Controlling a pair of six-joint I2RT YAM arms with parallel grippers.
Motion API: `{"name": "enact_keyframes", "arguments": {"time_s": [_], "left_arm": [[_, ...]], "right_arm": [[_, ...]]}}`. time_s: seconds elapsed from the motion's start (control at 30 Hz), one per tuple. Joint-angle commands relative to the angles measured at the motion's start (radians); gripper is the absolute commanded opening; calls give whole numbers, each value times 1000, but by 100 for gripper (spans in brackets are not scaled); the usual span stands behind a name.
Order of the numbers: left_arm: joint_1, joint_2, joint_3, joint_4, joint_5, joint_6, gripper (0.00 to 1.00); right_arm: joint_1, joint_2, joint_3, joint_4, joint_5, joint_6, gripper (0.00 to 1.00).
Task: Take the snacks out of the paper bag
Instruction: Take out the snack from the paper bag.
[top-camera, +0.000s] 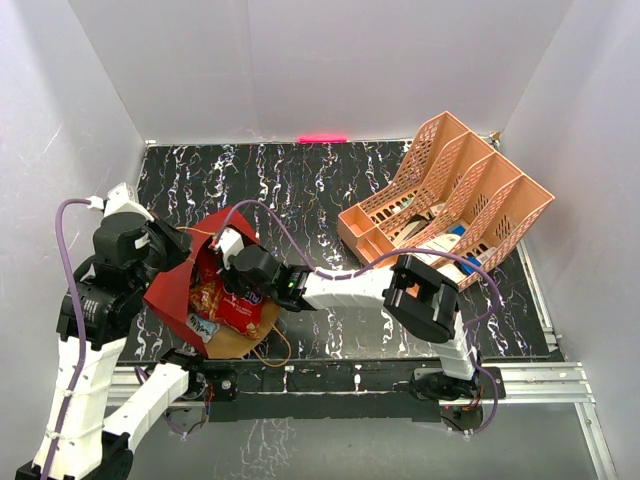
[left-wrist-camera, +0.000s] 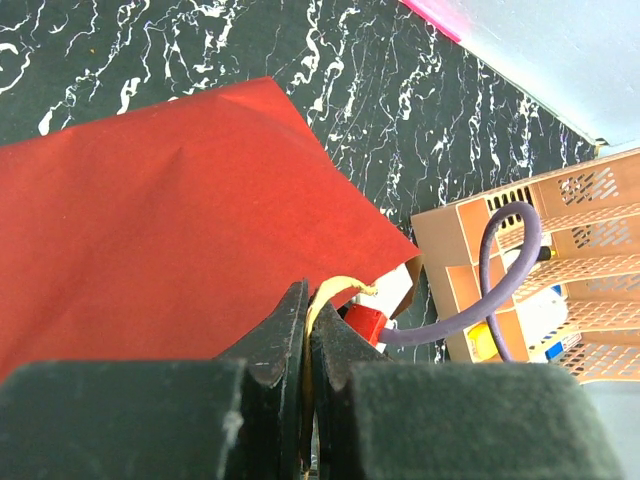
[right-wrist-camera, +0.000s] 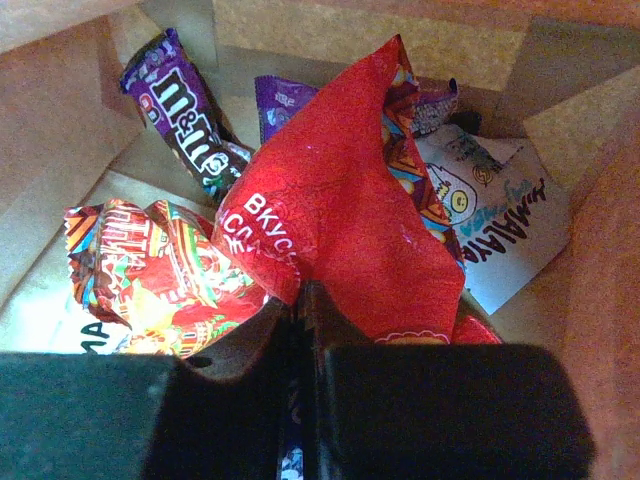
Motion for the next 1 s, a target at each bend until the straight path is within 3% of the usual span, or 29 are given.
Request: {"name": "enact_keyframes", "arguments": {"time_s": [0.0,0.03,0.1,0.17,0.23,0.37,0.57,0.8,0.97], "left_arm": [[-4,-2,-10,21,18,0,0],[-3,-2,-10,22,23,0,0],[-3,-4,-17,23,32,-3,0],[-5,-7,-29,28,43,-19,0],[-4,-16,-46,45,60,-32,0],[-5,-25,-68,65,73,-43,0],[-4,-21,-74,73,67,-37,0],[-4,-1,-66,63,77,-37,0],[-4,-11,-60,53,72,-40,0]], "right_arm": [[-2,-81,59,69,21,-3,17],[-2,-80,61,48,27,-3,27],[-2,-87,66,-13,37,-4,63],[-1,-107,54,-82,18,-17,80],[-1,-141,10,-97,-16,-16,88],[21,-205,-63,-155,-100,19,97],[84,-266,-230,-133,-108,113,98],[144,-236,-278,-116,-19,219,92],[211,-186,-288,-110,175,232,94]]}}
